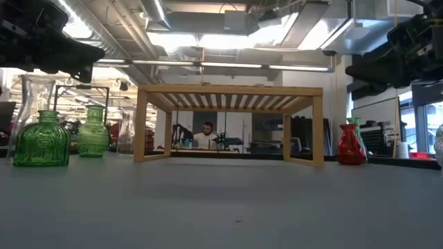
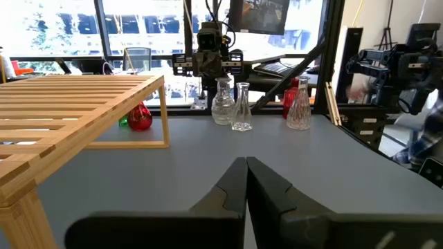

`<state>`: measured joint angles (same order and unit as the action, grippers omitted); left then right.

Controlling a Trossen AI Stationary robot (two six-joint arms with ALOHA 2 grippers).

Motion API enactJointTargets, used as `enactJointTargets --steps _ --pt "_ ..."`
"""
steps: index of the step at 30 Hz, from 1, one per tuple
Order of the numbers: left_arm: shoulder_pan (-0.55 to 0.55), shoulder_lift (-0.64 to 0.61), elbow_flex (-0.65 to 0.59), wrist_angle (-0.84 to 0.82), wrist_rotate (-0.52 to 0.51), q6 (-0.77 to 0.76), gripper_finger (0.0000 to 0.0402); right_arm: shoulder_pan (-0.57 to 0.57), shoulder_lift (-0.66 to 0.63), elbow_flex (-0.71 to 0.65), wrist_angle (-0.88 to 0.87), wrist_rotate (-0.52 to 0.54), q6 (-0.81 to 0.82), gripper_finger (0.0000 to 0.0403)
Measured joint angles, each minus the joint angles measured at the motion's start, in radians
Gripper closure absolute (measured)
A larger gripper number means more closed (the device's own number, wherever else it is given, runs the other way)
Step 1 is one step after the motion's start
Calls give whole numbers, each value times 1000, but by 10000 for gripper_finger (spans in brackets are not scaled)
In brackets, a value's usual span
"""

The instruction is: Sort vases onto shelf

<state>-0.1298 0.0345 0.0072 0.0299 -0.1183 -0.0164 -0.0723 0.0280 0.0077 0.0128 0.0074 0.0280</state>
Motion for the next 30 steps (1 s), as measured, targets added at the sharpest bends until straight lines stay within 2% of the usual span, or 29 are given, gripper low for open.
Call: enactJointTargets --steps 20,25,30 --pt "0 0 0 0 0 0 399 0 0 0 0 0 3 398" --pt "0 0 0 0 0 0 399 0 0 -1 57 19 182 398" --pt "0 0 0 0 0 0 399 0 0 -1 52 17 207 398"
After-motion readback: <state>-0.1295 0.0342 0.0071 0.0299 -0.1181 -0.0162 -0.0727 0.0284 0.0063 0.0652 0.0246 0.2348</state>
